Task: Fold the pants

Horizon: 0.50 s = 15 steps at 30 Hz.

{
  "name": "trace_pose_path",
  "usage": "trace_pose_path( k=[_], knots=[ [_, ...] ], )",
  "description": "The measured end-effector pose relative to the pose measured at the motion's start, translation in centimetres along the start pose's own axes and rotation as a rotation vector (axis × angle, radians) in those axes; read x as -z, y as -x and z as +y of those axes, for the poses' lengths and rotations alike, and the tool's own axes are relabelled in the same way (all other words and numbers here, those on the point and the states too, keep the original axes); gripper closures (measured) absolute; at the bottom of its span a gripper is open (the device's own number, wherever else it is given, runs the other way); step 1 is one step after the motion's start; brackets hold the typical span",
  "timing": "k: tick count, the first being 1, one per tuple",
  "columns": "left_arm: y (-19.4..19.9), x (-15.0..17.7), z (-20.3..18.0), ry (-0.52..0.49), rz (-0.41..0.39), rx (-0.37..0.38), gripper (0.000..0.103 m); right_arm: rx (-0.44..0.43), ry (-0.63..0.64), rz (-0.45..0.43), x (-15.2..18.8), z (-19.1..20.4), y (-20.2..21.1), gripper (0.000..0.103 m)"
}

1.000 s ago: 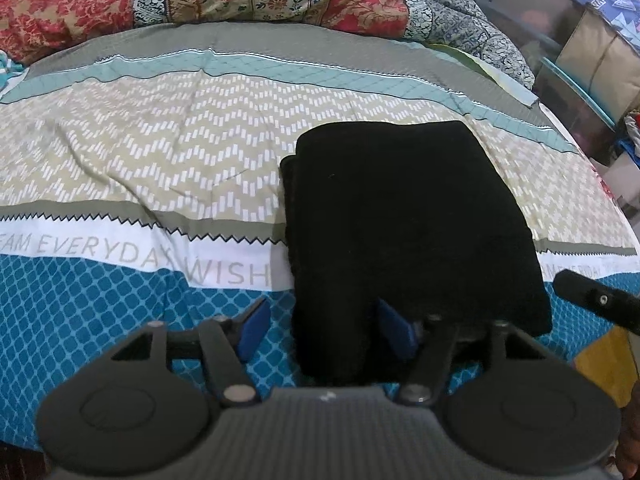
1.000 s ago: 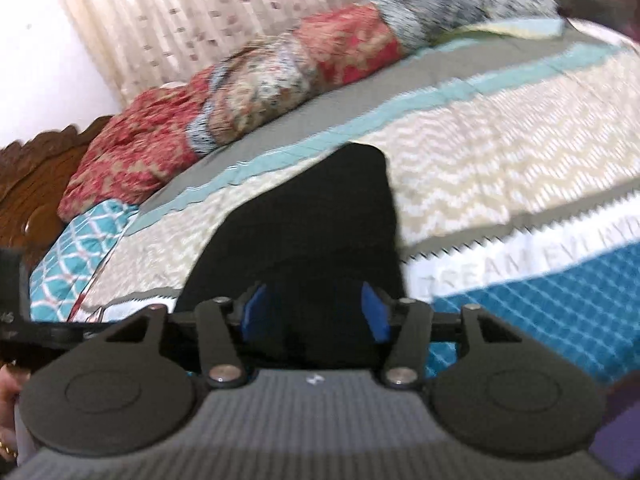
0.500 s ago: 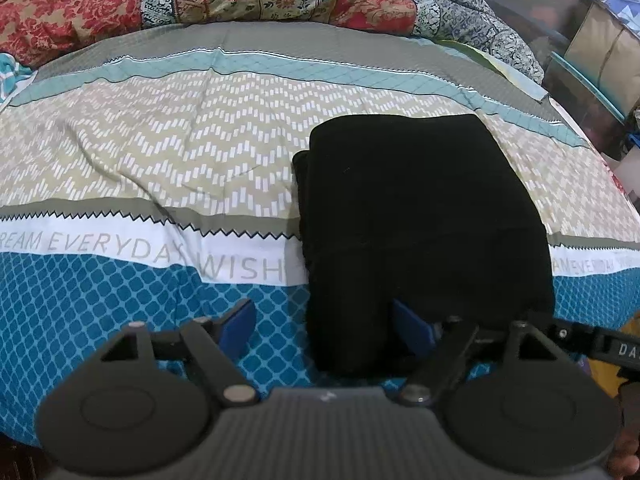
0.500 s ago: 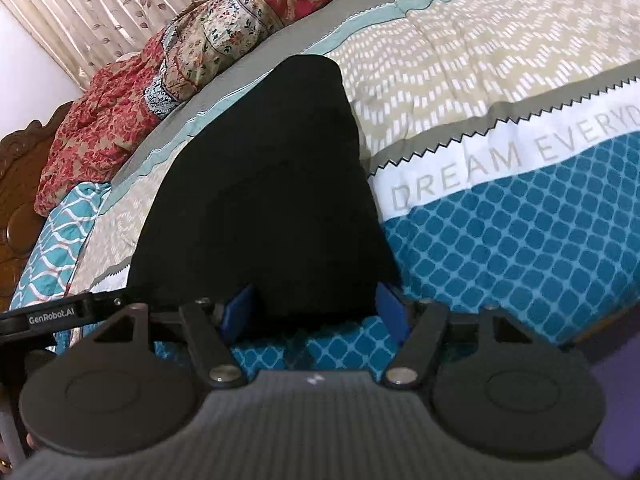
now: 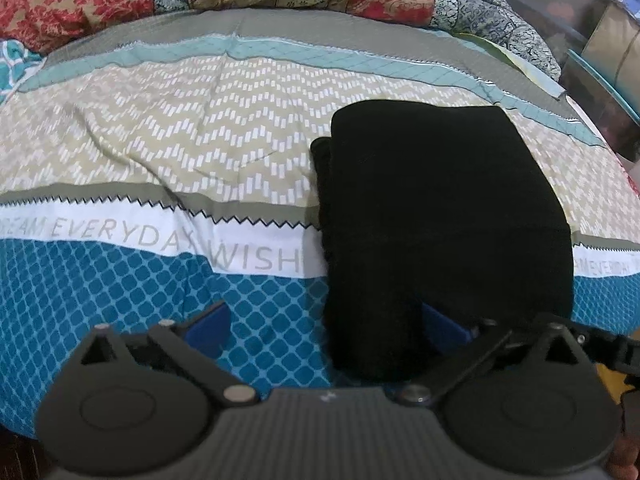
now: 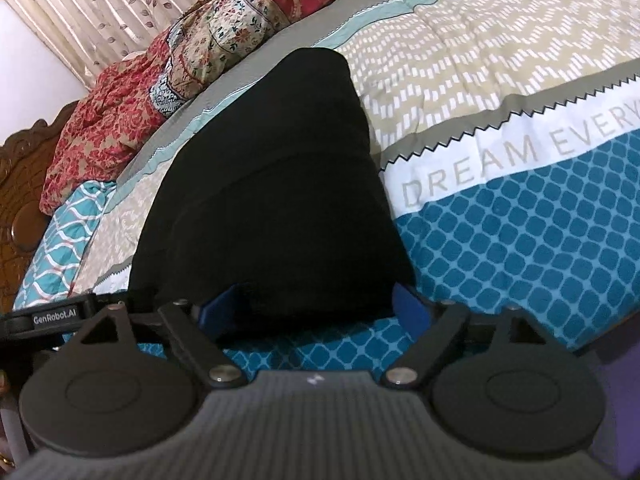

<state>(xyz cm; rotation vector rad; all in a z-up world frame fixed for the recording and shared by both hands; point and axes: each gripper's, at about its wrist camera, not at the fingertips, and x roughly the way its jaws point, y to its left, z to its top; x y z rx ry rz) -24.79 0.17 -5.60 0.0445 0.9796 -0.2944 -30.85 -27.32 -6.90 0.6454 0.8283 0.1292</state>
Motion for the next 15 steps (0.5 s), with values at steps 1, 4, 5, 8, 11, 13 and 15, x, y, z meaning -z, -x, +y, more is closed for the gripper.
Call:
trace_pose_path(
  k=[1, 4, 5, 8, 11, 13, 15],
  knots=[
    [-0.2, 0.1, 0.1, 0.005, 0.004, 0.005, 0.0, -0.003, -0.001, -0.004, 0.0, 0.1, -0.1, 0.01],
    [-0.8, 0.3, 0.6, 0.031, 0.016, 0.025, 0.0, -0.02, -0.026, -0.03, 0.3, -0.2, -0.1, 0.006],
    [-0.9, 0.3, 0.7, 0.044, 0.02, 0.033, 0.0, -0.031, -0.042, -0.042, 0.4, -0.3, -0.1, 0.003],
    [-1.3, 0.4, 1.2, 0.077, 0.03, 0.055, 0.0, -0.071, -0.086, -0.056, 0.5, -0.7, -0.2, 0.0],
    [-1.6, 0.5, 1.3, 0.092, 0.04, 0.071, 0.0, -0.081, -0.099, -0.058, 0.5, -0.8, -0.2, 0.0],
    [-1.8, 0.6, 1.4, 0.1, 0.044, 0.081, 0.0, -0.084, -0.101, -0.063, 0.6, -0.6, -0.2, 0.0],
    [-1.9, 0.8, 1.6, 0.125, 0.04, 0.092, 0.0, -0.098, -0.125, -0.078, 0.7, -0.8, -0.3, 0.0]
  ],
)
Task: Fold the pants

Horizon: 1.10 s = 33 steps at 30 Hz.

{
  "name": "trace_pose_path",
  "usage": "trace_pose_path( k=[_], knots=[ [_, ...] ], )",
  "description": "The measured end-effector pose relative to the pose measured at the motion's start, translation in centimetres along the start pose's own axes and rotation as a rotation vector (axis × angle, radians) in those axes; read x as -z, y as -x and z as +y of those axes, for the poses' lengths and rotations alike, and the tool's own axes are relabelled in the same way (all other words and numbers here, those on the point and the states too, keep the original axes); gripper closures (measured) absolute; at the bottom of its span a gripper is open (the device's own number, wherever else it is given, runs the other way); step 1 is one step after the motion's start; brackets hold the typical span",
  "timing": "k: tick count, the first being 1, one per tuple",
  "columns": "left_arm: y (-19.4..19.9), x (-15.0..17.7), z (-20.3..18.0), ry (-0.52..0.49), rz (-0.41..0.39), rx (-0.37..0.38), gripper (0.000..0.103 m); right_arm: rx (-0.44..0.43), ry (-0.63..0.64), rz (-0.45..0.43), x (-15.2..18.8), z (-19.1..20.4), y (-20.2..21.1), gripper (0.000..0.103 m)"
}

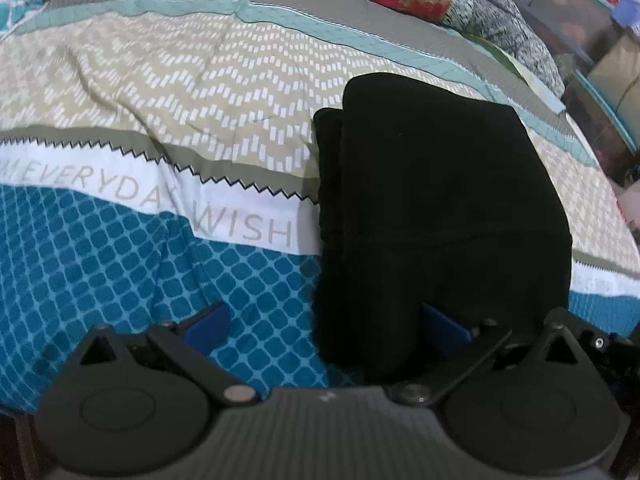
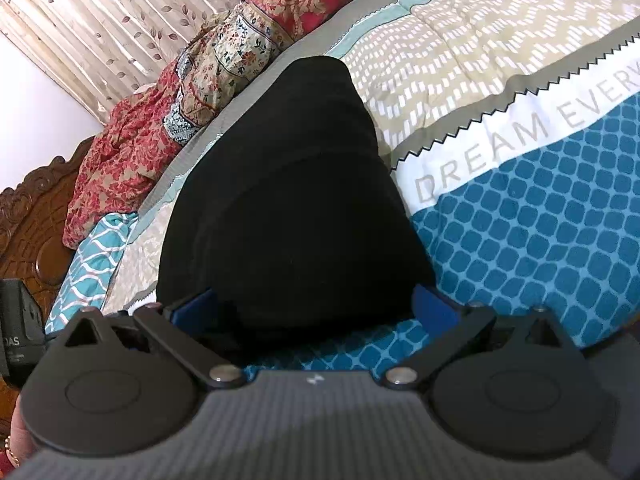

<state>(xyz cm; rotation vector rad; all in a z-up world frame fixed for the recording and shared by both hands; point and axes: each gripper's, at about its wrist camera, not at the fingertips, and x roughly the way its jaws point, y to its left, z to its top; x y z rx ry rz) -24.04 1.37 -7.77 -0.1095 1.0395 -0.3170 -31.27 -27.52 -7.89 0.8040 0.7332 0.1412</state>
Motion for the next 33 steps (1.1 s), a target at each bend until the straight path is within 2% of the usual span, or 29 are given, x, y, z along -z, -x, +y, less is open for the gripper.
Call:
trace_pose_path(
  k=[5, 8, 11, 14, 17, 20, 24, 26, 28, 30, 31, 32, 33],
  knots=[
    [0.2, 0.3, 0.2, -0.007, -0.013, 0.017, 0.0, -0.035, -0.05, -0.013, 0.1, -0.6, 0.2, 0.0],
    [0.3, 0.4, 0.4, -0.012, -0.018, 0.041, 0.0, -0.023, -0.023, -0.003, 0.1, -0.2, 0.2, 0.0],
    [1.6, 0.0, 1.0, -0.028, 0.01, 0.089, 0.0, -0.006, 0.025, 0.04, -0.5, 0.5, 0.2, 0.0],
    [4.2, -0.4, 2.4, -0.001, -0.048, 0.165, 0.0, -0.022, 0.056, -0.02, -1.4, 0.8, 1.8, 0.0],
    [5.4, -1.8, 3.5, 0.023, -0.101, 0.164, 0.0, -0.017, 0.148, -0.096, -3.1, 0.8, 3.1, 0.0],
    [3.5, -3.7, 3.6, 0.042, -0.073, 0.179, 0.0, -0.03, 0.165, -0.096, -5.0, -0.3, 2.1, 0.0],
    [-1.4, -5.5, 2.8, 0.061, 0.008, 0.24, 0.0, -0.081, 0.211, -0.033, -6.3, -1.6, -0.9, 0.0],
    [-4.0, -5.9, 2.5, 0.078, 0.047, 0.306, 0.0, -0.111, 0.215, 0.019, -6.4, -2.1, -2.9, 0.0],
    [-5.2, -5.9, 2.2, 0.104, 0.027, 0.35, 0.0, -0.152, 0.151, 0.095, -6.5, -3.0, -5.0, 0.001],
    [-5.8, -6.1, 1.2, 0.091, 0.044, 0.429, 0.004, -0.211, 0.116, 0.132, -6.1, -2.5, -5.7, 0.025],
    [-5.6, -6.2, 0.6, 0.089, 0.044, 0.419, 0.009, -0.206, 0.101, 0.143, -6.2, -2.0, -5.8, 0.029],
    [-5.2, -6.5, 0.1, 0.076, 0.034, 0.4, 0.013, -0.214, 0.103, 0.149, -6.4, -1.1, -5.7, 0.04],
    [-4.6, -7.2, -0.4, 0.054, 0.025, 0.413, 0.023, -0.244, 0.121, 0.137, -6.9, -0.4, -5.3, 0.045]
  ],
)
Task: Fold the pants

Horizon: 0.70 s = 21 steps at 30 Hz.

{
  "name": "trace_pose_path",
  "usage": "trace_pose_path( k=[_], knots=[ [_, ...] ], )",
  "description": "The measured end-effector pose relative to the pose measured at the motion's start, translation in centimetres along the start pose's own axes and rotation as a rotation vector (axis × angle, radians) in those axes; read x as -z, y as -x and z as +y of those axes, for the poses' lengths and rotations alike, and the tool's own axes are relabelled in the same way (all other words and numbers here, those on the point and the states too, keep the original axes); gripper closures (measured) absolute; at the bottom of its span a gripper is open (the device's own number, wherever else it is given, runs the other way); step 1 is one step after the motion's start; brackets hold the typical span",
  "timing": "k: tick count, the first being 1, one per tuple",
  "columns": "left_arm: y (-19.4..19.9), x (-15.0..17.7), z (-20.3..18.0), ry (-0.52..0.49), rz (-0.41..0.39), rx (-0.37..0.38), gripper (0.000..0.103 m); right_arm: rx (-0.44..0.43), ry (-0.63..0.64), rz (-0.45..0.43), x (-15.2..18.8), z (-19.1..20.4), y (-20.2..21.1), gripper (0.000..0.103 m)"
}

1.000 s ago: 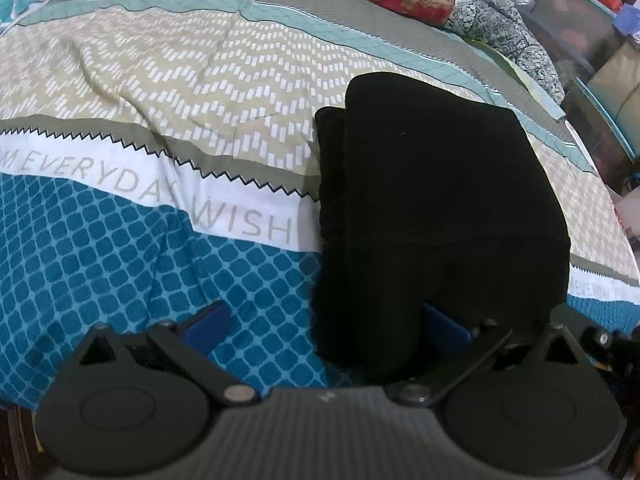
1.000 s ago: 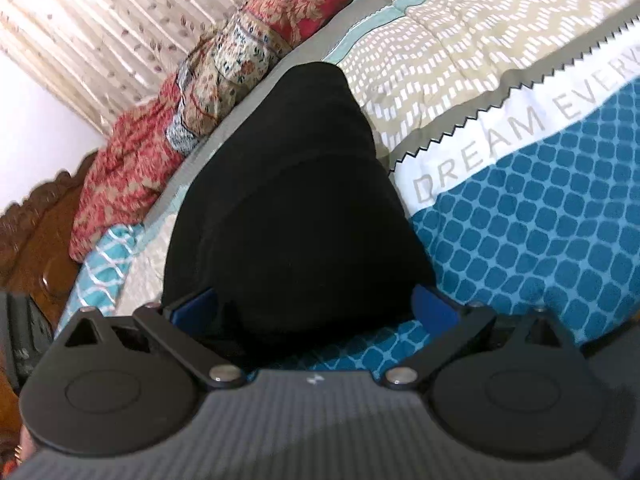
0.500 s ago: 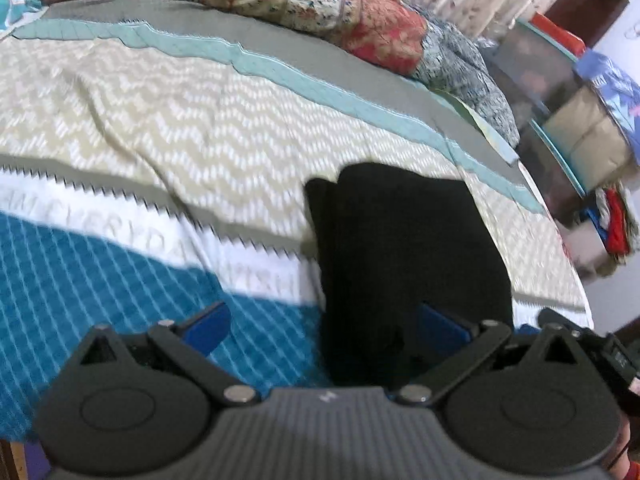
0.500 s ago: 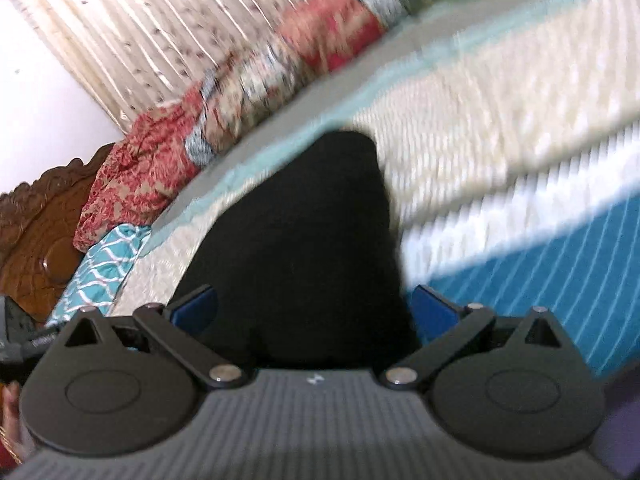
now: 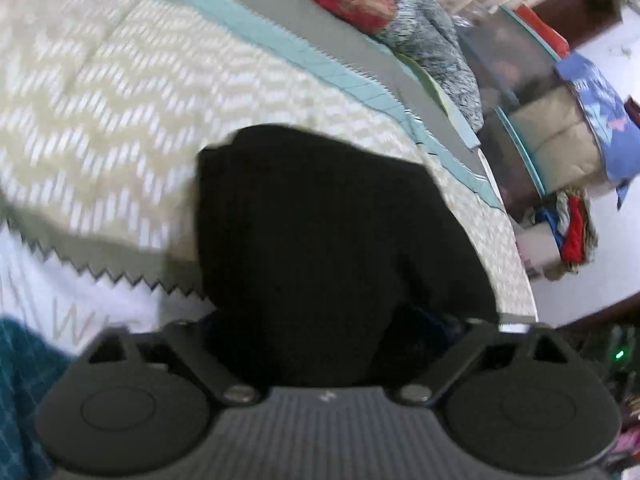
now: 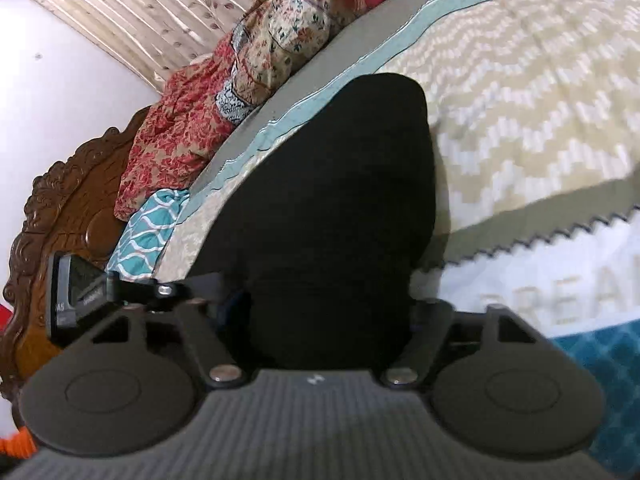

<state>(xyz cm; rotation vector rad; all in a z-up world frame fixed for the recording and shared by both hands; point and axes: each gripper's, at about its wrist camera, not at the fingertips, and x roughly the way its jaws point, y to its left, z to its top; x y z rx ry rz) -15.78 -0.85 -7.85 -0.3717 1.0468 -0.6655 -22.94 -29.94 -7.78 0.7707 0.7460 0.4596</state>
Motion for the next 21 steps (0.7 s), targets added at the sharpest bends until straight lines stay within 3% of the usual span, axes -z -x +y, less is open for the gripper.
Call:
trace_pose_path(
  k=[1, 3, 6, 8, 12, 16, 17, 18, 19, 21],
  knots=[
    [0.6, -0.8, -0.3, -0.01, -0.012, 0.028, 0.029, -0.032, 0.039, -0.019, -0.8, 1.1, 0.5, 0.047],
    [1.7, -3.3, -0.9, -0.019, -0.064, 0.055, 0.029, -0.043, 0.153, -0.068, -2.6, 3.6, 0.4, 0.047],
    [2.4, -8.2, -2.0, -0.126, -0.174, 0.012, 0.029, -0.036, 0.279, -0.143, -6.3, 5.6, -1.5, 0.047],
    [2.1, -11.4, -2.2, -0.147, -0.212, -0.013, 0.029, -0.036, 0.305, -0.187, -8.8, 5.7, -3.6, 0.047],
    [-0.8, -16.4, -1.4, -0.193, -0.259, -0.122, 0.027, -0.004, 0.298, -0.224, -12.7, 4.1, -8.7, 0.047],
    [-6.8, -18.1, 1.2, -0.151, -0.176, -0.31, 0.028, 0.121, 0.237, -0.131, -13.6, 0.2, -12.9, 0.047],
    [-8.0, -18.0, 1.8, -0.148, -0.169, -0.361, 0.024, 0.179, 0.22, -0.109, -13.5, -0.5, -14.0, 0.045],
    [-8.6, -17.7, 2.3, -0.15, -0.185, -0.375, 0.009, 0.216, 0.189, -0.105, -13.3, -1.5, -14.5, 0.042],
    [-8.7, -17.5, 2.5, -0.138, -0.207, -0.395, 0.003, 0.205, 0.138, -0.104, -13.5, -2.2, -14.4, 0.037],
    [-9.0, -17.4, 2.1, -0.117, -0.216, -0.426, 0.002, 0.209, 0.075, -0.079, -13.8, -2.8, -14.0, 0.032]
  ],
)
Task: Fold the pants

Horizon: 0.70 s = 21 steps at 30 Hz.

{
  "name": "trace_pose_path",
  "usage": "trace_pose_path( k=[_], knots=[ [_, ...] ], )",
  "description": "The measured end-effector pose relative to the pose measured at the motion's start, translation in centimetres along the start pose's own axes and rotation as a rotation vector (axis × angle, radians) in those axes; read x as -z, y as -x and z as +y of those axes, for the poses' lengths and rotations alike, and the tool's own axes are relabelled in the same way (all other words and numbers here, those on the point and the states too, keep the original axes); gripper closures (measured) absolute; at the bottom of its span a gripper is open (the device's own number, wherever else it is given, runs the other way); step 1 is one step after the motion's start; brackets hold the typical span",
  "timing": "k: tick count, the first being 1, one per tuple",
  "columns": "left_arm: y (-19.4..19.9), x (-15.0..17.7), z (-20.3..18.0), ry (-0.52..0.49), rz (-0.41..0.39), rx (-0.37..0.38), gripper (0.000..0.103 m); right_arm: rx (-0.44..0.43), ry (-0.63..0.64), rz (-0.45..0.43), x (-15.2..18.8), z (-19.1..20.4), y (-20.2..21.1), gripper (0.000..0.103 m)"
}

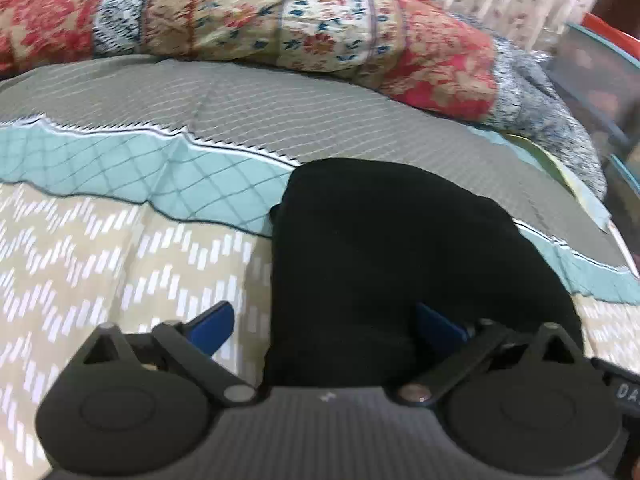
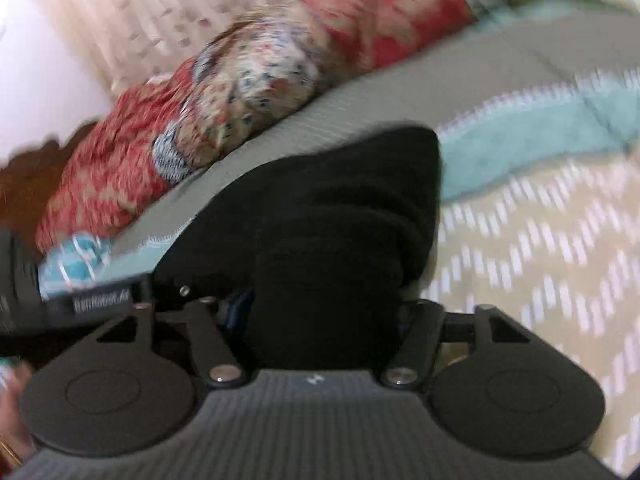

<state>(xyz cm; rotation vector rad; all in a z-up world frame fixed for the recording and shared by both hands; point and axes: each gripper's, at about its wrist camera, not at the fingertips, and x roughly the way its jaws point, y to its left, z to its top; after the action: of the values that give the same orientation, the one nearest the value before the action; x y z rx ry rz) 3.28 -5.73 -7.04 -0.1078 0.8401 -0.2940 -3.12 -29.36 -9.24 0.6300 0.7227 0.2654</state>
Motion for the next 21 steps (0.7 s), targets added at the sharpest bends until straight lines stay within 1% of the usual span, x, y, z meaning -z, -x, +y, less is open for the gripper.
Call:
trace_pose_path(
  k=[1, 2, 3, 4, 6, 7, 8, 10, 13, 14, 16, 18, 21],
  knots=[
    [0.2, 0.1, -0.4, 0.001, 0.0, -0.018, 0.002, 0.017, 0.016, 0.001, -0.1, 0.5, 0.2, 0.031],
    [0.6, -0.1, -0.7, -0.002, -0.001, -0.036, 0.003, 0.046, 0.064, -0.003, -0.1, 1.4, 0.8, 0.031],
    [1.3, -0.3, -1.1, -0.01, -0.006, -0.051, 0.007, 0.066, 0.105, -0.008, 0.0, 2.3, 1.5, 0.03],
    [2.4, -0.4, -1.6, -0.021, -0.018, -0.066, 0.009, 0.084, 0.138, -0.014, -0.1, 3.0, 1.8, 0.029],
    [4.8, 0.3, -2.5, -0.041, -0.059, -0.108, 0.007, 0.138, 0.193, -0.051, 0.7, 4.1, 4.0, 0.023],
    [6.2, 0.8, -2.8, -0.047, -0.074, -0.124, 0.005, 0.167, 0.204, -0.073, 1.2, 3.8, 4.9, 0.015],
    [7.2, 1.3, -3.0, -0.049, -0.082, -0.138, 0.004, 0.196, 0.214, -0.096, 2.1, 4.1, 6.3, 0.013],
    [9.1, 2.5, -3.3, -0.05, -0.078, -0.166, 0.003, 0.208, 0.224, -0.098, 3.2, 4.0, 7.5, 0.013],
    [11.5, 4.9, -3.6, -0.063, -0.051, -0.206, 0.0, 0.218, 0.198, -0.091, 6.2, 4.1, 10.0, 0.006],
    [12.1, 5.7, -3.8, -0.071, -0.041, -0.212, 0.0, 0.222, 0.185, -0.085, 6.8, 4.2, 10.1, 0.004],
    [13.5, 7.6, -4.2, -0.094, -0.024, -0.225, 0.0, 0.255, 0.166, -0.071, 8.3, 4.4, 11.1, 0.0],
    [14.7, 9.3, -4.5, -0.119, -0.02, -0.242, 0.0, 0.279, 0.17, -0.057, 9.6, 5.1, 11.8, 0.0],
    [16.3, 11.3, -4.8, -0.131, -0.011, -0.245, 0.0, 0.276, 0.169, -0.037, 11.2, 5.7, 13.0, 0.0]
  ],
)
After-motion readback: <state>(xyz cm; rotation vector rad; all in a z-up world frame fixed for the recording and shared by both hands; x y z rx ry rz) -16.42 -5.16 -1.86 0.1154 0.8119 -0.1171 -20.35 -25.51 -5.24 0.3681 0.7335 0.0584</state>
